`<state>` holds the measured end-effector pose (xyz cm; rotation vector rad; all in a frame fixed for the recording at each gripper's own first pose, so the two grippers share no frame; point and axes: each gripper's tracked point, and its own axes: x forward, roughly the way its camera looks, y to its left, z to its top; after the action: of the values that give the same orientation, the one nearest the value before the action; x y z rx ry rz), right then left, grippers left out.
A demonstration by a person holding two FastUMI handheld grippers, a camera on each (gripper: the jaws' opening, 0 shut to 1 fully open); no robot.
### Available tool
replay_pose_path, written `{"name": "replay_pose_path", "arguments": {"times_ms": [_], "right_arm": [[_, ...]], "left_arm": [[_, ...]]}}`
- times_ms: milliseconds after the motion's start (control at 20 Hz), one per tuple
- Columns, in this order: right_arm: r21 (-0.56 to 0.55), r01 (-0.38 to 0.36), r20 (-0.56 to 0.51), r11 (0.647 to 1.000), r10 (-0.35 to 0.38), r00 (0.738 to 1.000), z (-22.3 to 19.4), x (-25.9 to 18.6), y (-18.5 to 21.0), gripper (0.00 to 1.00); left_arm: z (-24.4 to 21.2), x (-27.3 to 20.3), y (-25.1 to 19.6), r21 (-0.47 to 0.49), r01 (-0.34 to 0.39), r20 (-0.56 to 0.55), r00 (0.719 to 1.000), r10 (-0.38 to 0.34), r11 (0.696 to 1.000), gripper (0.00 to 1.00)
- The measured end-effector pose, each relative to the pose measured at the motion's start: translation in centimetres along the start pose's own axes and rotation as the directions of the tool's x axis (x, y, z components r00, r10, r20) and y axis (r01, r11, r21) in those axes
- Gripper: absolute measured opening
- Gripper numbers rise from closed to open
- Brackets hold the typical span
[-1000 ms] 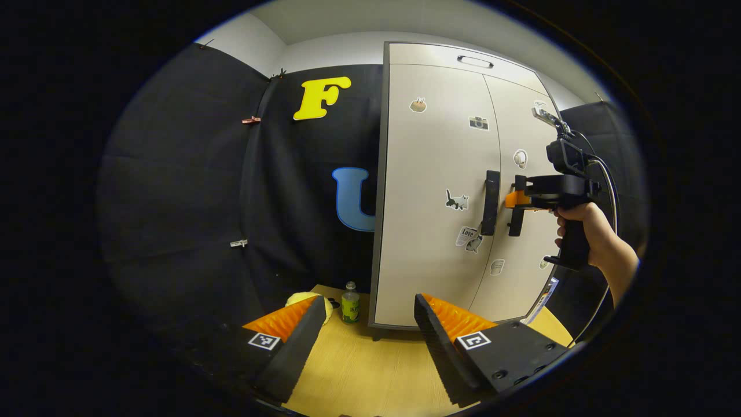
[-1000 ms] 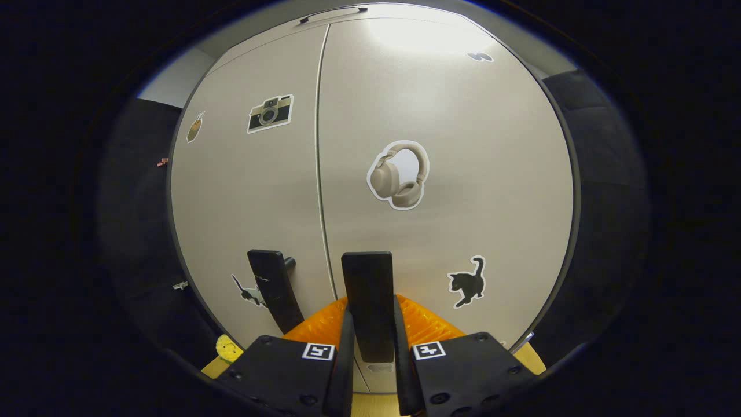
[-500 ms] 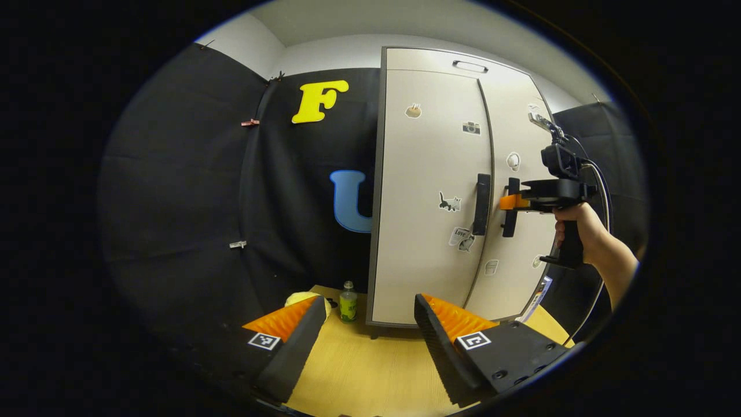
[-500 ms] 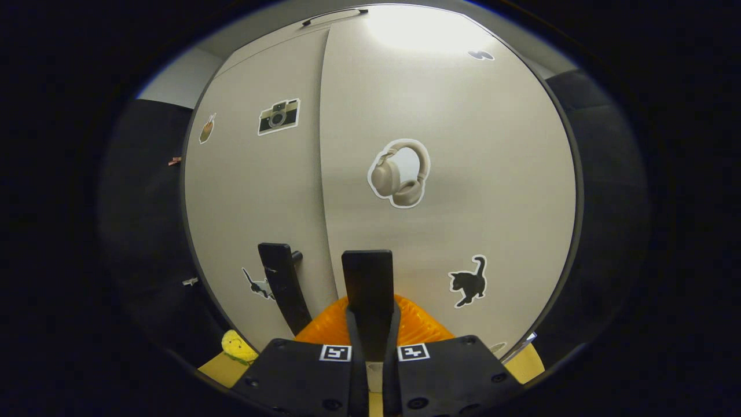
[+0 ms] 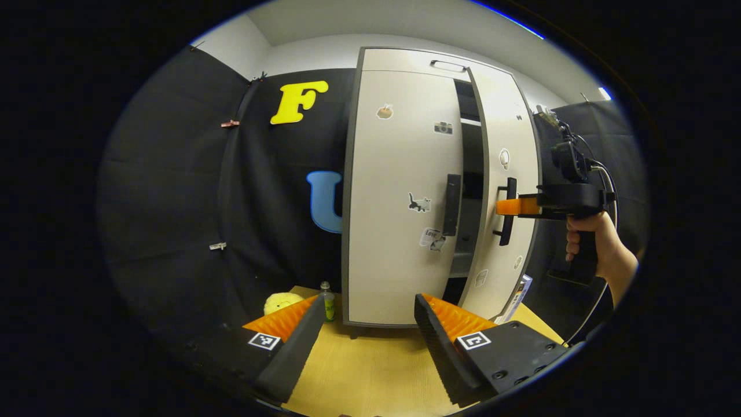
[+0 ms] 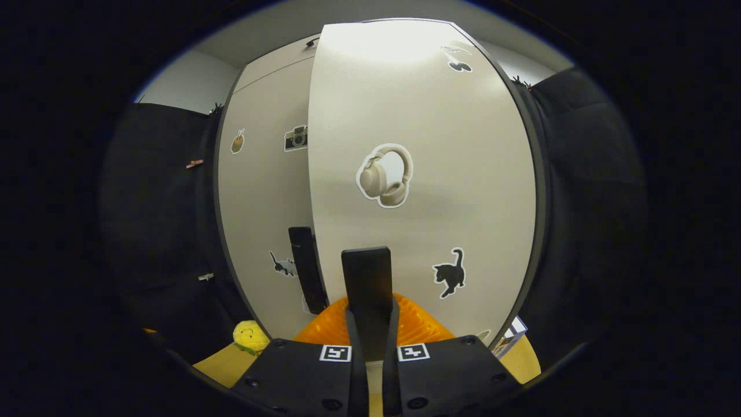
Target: Open the right door of the double-door shoe cabinet with the right hand, and open the left door with the left hand.
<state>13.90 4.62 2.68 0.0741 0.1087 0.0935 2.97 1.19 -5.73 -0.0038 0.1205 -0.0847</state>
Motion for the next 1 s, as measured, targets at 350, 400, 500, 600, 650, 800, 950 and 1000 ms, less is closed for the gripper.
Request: {"name": "replay_pose_path", "arguments": {"times_ms": [350, 400, 500, 600, 650, 800, 950, 1000], "right_arm": [[-0.005, -0.017, 0.003, 1.000, 0.017, 1.000, -0.1, -3.9, -1.7, 0.14], [-0.004, -0.018, 0.004, 1.000, 0.018, 1.000, -0.1, -4.5, -2.1, 0.13], [-0.002, -0.019, 0.003, 1.000, 0.019, 1.000, 0.0, -5.9, -3.0, 0.14], [0.005, -0.016, -0.002, 1.000, 0.016, 1.000, 0.0, -7.3, -4.1, 0.13], [0.008, -0.008, -0.001, 1.000, 0.008, 1.000, 0.0, -7.8, -4.6, 0.13], [0.010, 0.032, -0.005, 0.999, -0.032, 0.999, 0.2, -9.4, -6.4, 0.13], [0.007, 0.081, -0.012, 0.997, -0.081, 0.997, 0.4, -10.6, -8.0, 0.13], [-0.001, 0.096, -0.011, 0.995, -0.096, 0.995, 0.5, -10.9, -8.6, 0.13]], "left_arm": [[1.2, 0.5, -5.0, 0.054, 0.081, 0.013, 0.997, -0.082, 0.995, 0.95], [1.3, 0.5, -5.4, 0.063, 0.088, 0.016, 0.996, -0.089, 0.994, 0.95], [1.3, 0.6, -6.4, 0.073, 0.099, 0.016, 0.995, -0.100, 0.992, 0.95], [1.3, 0.8, -7.4, 0.064, 0.113, 0.012, 0.993, -0.114, 0.992, 0.95], [1.3, 0.9, -7.9, 0.059, 0.122, 0.008, 0.992, -0.122, 0.991, 0.95], [1.0, 1.2, -9.3, 0.058, 0.145, 0.000, 0.989, -0.146, 0.988, 0.95], [1.0, 1.5, -10.1, 0.078, 0.155, 0.001, 0.988, -0.156, 0.985, 0.95], [1.0, 1.6, -10.4, 0.083, 0.160, 0.002, 0.987, -0.161, 0.984, 0.95]]}}
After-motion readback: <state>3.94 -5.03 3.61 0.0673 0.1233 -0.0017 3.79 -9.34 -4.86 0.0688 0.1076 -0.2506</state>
